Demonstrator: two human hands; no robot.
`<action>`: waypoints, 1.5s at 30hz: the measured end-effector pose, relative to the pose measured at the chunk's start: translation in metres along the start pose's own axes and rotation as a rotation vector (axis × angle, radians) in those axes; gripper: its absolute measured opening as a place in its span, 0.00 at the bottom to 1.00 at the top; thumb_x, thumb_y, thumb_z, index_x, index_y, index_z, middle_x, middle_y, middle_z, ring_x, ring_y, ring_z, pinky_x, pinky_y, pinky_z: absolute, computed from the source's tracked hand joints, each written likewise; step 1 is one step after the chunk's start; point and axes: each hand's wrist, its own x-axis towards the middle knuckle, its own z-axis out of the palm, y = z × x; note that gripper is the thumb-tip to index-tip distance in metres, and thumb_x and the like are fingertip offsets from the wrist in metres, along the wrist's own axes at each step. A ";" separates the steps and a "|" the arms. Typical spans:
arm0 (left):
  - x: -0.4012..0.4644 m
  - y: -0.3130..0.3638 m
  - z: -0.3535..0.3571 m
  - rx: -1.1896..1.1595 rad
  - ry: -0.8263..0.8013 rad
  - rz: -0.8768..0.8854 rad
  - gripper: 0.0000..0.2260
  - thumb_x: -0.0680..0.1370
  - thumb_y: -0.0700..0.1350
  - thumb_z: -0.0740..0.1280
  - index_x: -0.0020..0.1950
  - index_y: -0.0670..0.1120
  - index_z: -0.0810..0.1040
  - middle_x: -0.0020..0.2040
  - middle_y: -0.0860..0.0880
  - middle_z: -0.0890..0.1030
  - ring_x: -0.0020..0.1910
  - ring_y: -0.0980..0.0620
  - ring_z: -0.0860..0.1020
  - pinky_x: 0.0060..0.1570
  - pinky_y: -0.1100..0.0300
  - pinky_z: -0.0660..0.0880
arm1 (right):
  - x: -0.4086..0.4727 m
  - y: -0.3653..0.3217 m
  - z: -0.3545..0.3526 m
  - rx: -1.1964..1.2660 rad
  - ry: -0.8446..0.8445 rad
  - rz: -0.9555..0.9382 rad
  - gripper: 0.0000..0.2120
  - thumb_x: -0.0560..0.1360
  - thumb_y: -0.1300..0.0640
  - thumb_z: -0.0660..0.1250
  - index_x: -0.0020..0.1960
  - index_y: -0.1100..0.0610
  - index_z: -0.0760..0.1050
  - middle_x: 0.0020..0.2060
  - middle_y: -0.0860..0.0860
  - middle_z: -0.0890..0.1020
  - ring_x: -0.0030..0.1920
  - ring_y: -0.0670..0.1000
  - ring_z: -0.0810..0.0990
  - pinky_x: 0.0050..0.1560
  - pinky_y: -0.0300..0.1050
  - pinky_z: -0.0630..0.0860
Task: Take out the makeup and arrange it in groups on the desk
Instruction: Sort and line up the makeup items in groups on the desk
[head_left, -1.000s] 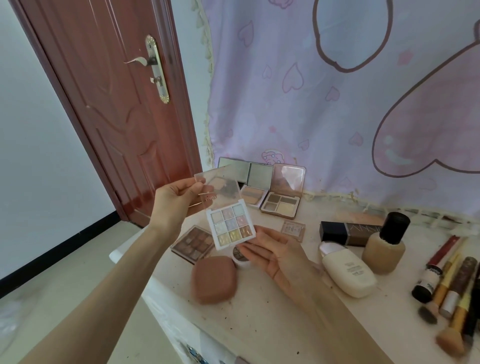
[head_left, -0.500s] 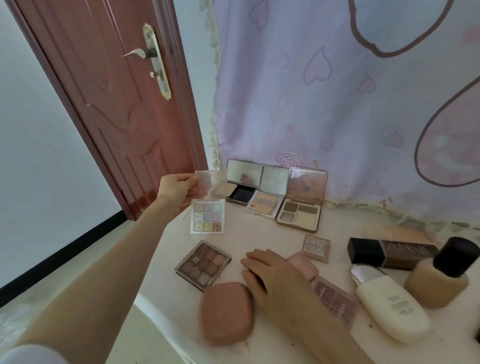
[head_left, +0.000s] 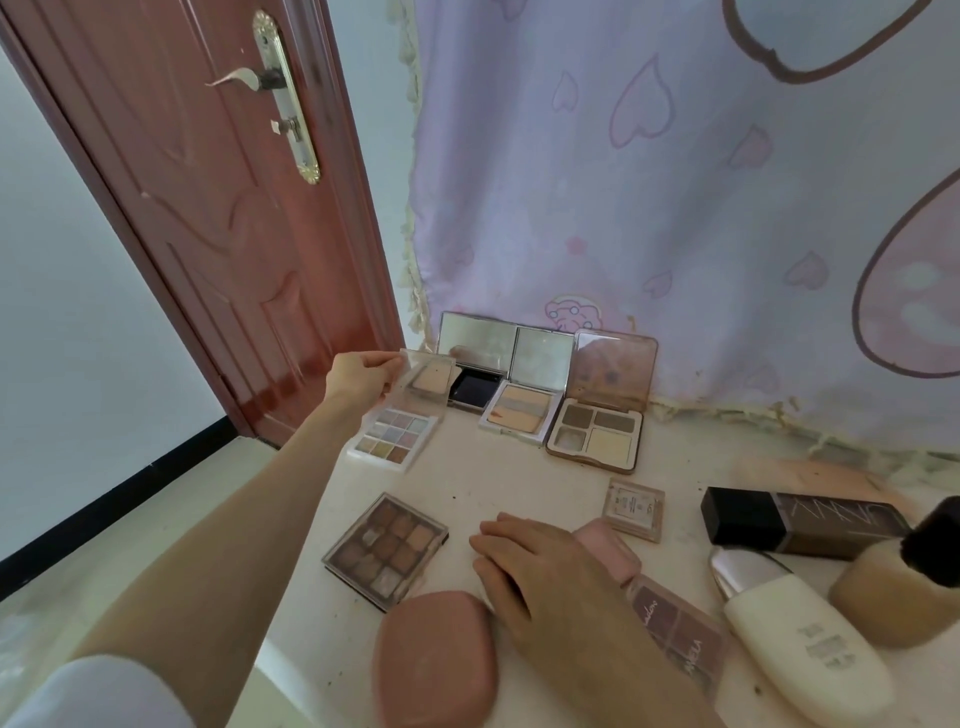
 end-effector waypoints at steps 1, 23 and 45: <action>0.000 0.000 0.002 -0.001 0.001 -0.002 0.03 0.75 0.40 0.68 0.45 0.47 0.81 0.32 0.48 0.76 0.31 0.53 0.70 0.35 0.63 0.71 | 0.000 0.000 -0.001 0.007 -0.014 0.009 0.33 0.81 0.46 0.36 0.47 0.42 0.82 0.45 0.36 0.83 0.48 0.36 0.80 0.50 0.29 0.73; -0.014 0.000 -0.001 0.166 0.064 0.003 0.17 0.78 0.43 0.63 0.67 0.43 0.70 0.58 0.46 0.76 0.57 0.46 0.75 0.62 0.50 0.72 | -0.003 -0.004 -0.014 0.102 -0.121 0.010 0.25 0.77 0.45 0.46 0.61 0.51 0.77 0.60 0.46 0.78 0.63 0.45 0.74 0.64 0.37 0.64; -0.234 -0.009 -0.029 0.738 -0.465 0.464 0.30 0.64 0.66 0.59 0.61 0.54 0.76 0.56 0.56 0.73 0.59 0.53 0.68 0.63 0.56 0.62 | -0.016 0.007 -0.053 0.013 -0.461 0.082 0.26 0.76 0.53 0.63 0.72 0.50 0.62 0.67 0.46 0.69 0.68 0.51 0.63 0.72 0.48 0.52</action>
